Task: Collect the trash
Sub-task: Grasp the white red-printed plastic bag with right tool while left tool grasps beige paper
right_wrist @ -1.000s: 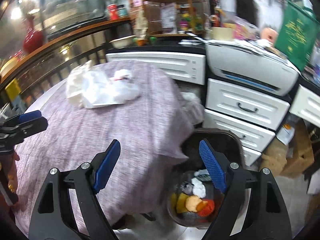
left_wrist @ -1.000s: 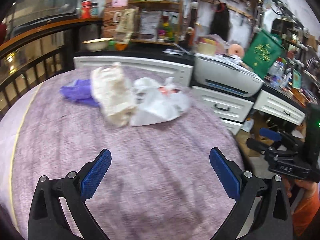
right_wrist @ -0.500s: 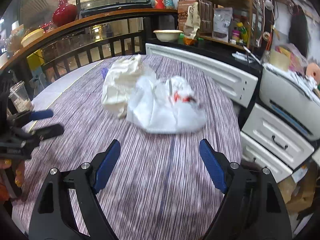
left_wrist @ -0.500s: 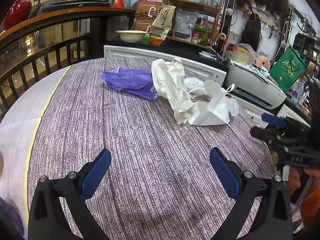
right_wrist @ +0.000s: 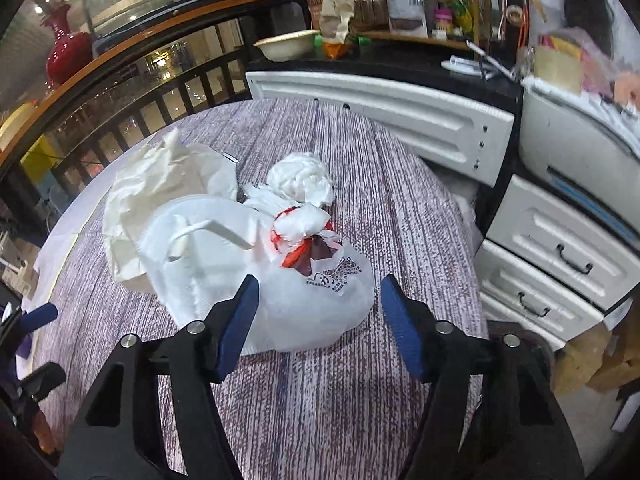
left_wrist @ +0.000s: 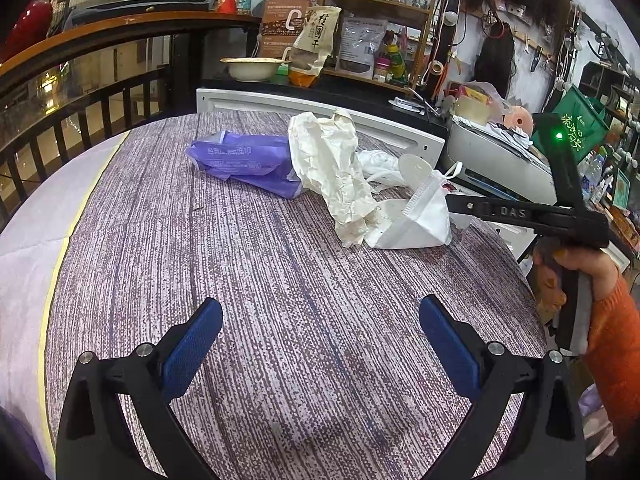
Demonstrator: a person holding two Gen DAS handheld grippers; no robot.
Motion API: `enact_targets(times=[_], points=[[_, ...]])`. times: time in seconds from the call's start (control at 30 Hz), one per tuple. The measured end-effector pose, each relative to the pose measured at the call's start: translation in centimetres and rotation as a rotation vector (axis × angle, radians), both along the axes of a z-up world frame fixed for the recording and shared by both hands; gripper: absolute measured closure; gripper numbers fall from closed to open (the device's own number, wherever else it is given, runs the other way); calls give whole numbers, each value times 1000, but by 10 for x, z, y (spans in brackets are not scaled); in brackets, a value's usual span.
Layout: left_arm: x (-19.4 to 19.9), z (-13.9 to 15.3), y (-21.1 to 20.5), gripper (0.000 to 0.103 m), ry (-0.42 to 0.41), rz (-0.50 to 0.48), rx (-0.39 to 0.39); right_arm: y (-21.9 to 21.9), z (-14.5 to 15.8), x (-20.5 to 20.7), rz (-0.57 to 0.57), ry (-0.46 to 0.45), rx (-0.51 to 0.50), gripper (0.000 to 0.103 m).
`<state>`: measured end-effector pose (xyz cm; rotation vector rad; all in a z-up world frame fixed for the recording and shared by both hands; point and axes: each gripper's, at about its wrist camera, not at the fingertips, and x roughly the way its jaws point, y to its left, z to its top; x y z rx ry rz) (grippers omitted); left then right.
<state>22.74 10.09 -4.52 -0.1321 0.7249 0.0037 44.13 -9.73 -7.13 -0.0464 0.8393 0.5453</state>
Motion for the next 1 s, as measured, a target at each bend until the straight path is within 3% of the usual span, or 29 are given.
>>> enact_targets(times=[0.17, 0.27, 0.77, 1.0], points=[[3, -2, -2, 6, 7, -8, 4, 3, -10, 6, 19, 32, 3, 83], [4, -4, -4, 6, 11, -6, 1, -1, -10, 4, 12, 23, 18, 96], [31, 15, -36, 6, -87, -107, -17, -63, 27, -52, -64, -135, 72, 99], [69, 23, -15, 10, -95, 6, -59, -85, 27, -82, -77, -158, 61, 99]])
